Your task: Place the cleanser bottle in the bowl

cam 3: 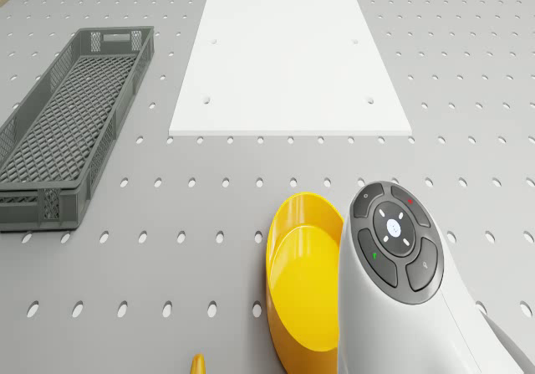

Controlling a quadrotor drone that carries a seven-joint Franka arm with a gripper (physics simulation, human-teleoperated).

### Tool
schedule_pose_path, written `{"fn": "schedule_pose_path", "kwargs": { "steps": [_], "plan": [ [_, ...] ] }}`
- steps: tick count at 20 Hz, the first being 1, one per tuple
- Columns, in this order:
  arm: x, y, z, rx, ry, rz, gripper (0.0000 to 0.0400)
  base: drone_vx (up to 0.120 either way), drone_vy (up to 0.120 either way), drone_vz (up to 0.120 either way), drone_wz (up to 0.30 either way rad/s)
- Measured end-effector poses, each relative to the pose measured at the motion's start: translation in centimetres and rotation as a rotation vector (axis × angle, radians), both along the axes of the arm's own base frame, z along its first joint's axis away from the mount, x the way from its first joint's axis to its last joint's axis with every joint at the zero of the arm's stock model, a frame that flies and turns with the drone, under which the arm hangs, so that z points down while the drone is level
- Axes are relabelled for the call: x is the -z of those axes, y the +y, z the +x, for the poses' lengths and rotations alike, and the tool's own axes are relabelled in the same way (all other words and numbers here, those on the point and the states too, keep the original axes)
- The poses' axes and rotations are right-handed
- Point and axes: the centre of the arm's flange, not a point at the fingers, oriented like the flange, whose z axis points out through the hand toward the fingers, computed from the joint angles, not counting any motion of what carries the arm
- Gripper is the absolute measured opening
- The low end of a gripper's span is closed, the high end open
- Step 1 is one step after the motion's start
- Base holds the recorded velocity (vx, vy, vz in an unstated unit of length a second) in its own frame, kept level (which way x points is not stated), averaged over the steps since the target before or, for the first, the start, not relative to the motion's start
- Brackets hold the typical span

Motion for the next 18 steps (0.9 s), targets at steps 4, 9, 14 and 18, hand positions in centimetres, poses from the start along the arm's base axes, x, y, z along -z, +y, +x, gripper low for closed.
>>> {"fn": "schedule_pose_path", "kwargs": {
  "steps": [4, 9, 14, 18],
  "plan": [
    [-0.7, 1.2, 0.0, 0.000, 0.000, 0.000, 0.0400, 0.000, 0.000, 0.000, 0.000],
    [-2.5, 1.8, 0.0, 0.000, 0.000, 0.000, 0.0400, 0.000, 0.000, 0.000, 0.000],
    [-4.5, 2.4, 0.0, 0.000, 0.000, 0.000, 0.0400, 0.000, 0.000, 0.000, 0.000],
    [-5.3, 3.3, 0.0, 0.000, 0.000, 0.000, 0.0400, 0.000, 0.000, 0.000, 0.000]
  ]
}}
